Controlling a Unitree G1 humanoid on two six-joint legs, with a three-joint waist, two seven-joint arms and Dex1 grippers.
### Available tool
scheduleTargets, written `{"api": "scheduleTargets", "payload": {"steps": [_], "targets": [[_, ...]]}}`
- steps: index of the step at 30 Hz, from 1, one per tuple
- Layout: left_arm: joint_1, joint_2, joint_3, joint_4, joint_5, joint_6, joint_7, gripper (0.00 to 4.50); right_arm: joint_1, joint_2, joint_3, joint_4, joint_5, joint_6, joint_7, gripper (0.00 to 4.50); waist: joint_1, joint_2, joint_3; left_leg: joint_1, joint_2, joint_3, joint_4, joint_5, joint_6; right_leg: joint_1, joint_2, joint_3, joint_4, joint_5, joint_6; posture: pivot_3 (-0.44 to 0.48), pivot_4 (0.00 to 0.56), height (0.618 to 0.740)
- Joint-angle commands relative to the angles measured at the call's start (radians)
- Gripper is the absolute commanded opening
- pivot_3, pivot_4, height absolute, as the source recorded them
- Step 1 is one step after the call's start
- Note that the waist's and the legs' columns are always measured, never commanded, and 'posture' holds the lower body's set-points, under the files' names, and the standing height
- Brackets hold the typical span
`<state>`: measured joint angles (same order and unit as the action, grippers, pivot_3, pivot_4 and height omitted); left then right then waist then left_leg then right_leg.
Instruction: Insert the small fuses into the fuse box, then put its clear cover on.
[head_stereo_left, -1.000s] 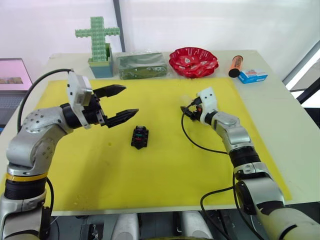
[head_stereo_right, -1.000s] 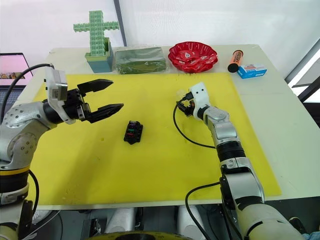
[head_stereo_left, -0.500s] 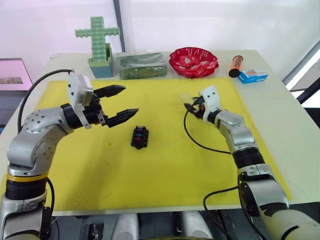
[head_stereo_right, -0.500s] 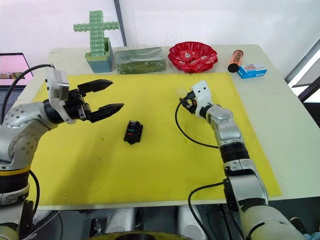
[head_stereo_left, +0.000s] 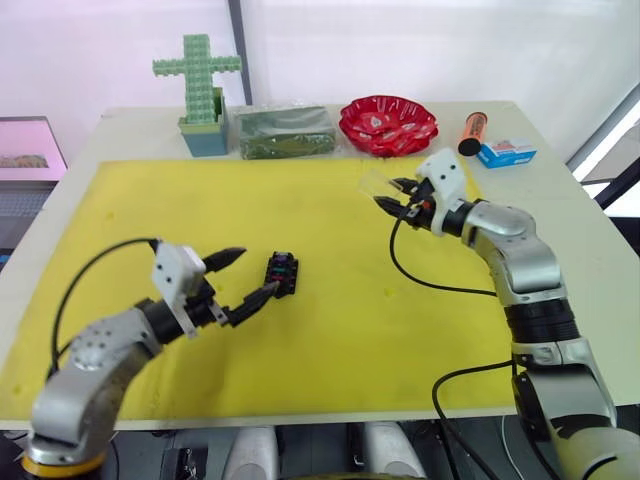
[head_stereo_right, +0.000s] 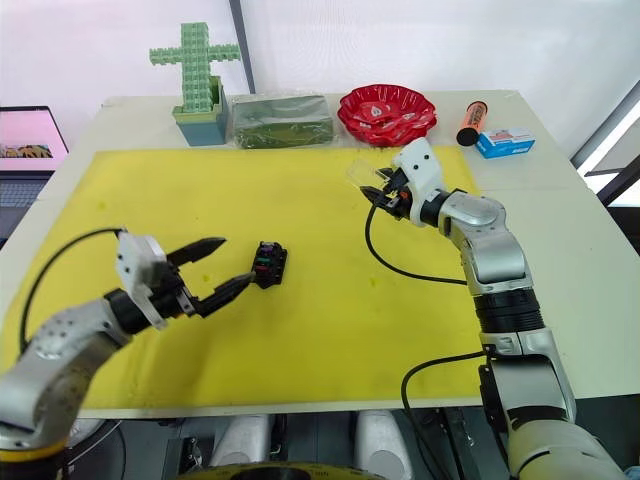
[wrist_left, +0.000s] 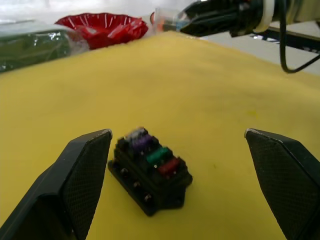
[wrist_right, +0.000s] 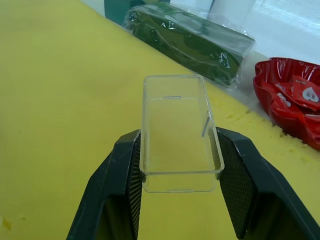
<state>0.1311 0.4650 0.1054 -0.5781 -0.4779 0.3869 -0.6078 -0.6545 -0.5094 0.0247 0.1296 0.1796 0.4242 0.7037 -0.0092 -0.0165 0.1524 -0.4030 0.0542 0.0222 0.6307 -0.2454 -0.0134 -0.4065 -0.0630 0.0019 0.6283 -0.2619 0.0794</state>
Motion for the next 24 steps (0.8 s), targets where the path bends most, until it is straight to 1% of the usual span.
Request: {"api": "scheduleTargets", "payload": {"steps": [1, 5, 9, 13, 17, 24], "targets": [[0.038, -0.051, -0.083, -0.004, 0.097, -0.083, 0.055, 4.5, 0.001, -0.006, -0.028, -0.082, 0.02, 0.019, -0.012, 1.79, 0.0, 0.0, 0.0, 0.0, 0.0, 0.0, 0.0, 0.0, 0.0, 0.0, 0.0, 0.0, 0.0, 0.0, 0.0, 0.0, 0.15, 0.74], [0.043, -0.086, -0.159, 0.053, 0.208, -0.129, 0.106, 4.5, 0.01, -0.015, -0.041, -0.1, 0.024, 0.04, -0.018, 1.79, 0.0, 0.0, 0.0, 0.0, 0.0, 0.0, 0.0, 0.0, 0.0, 0.0, 0.0, 0.0, 0.0, 0.0, 0.0, 0.0, 0.15, 0.74], [0.021, -0.145, -0.196, 0.113, 0.275, -0.139, 0.187, 4.5, 0.02, -0.029, -0.048, -0.113, 0.023, 0.051, -0.017, 1.79, 0.001, 0.0, 0.0, 0.0, -0.001, 0.0, 0.0, 0.0, 0.0, 0.0, 0.0, 0.0, 0.0, 0.0, 0.0, 0.0, 0.15, 0.74], [-0.007, -0.242, -0.216, 0.152, 0.311, -0.106, 0.288, 4.5, 0.021, -0.036, -0.056, -0.132, 0.029, 0.07, -0.017, 1.79, 0.0, 0.0, 0.0, 0.0, -0.001, 0.0, 0.0, 0.0, 0.0, 0.0, 0.0, 0.0, 0.0, 0.001, 0.002, 0.0, 0.15, 0.74], [-0.012, -0.277, -0.254, 0.166, 0.337, -0.091, 0.312, 4.5, 0.021, -0.037, -0.07, -0.141, 0.039, 0.092, -0.024, 1.79, -0.001, 0.0, -0.001, 0.0, -0.001, 0.0, 0.0, 0.0, 0.0, 0.0, 0.0, 0.0, 0.0, 0.002, 0.003, 0.0, 0.15, 0.74], [-0.016, -0.328, -0.281, 0.167, 0.441, 0.0, 0.448, 4.5, 0.019, -0.04, -0.073, -0.138, 0.032, 0.092, -0.033, 1.79, 0.0, 0.0, -0.001, 0.001, -0.001, 0.0, 0.0, 0.0, 0.0, 0.001, 0.0, 0.0, 0.0, 0.001, 0.003, 0.0, 0.15, 0.74]]}}
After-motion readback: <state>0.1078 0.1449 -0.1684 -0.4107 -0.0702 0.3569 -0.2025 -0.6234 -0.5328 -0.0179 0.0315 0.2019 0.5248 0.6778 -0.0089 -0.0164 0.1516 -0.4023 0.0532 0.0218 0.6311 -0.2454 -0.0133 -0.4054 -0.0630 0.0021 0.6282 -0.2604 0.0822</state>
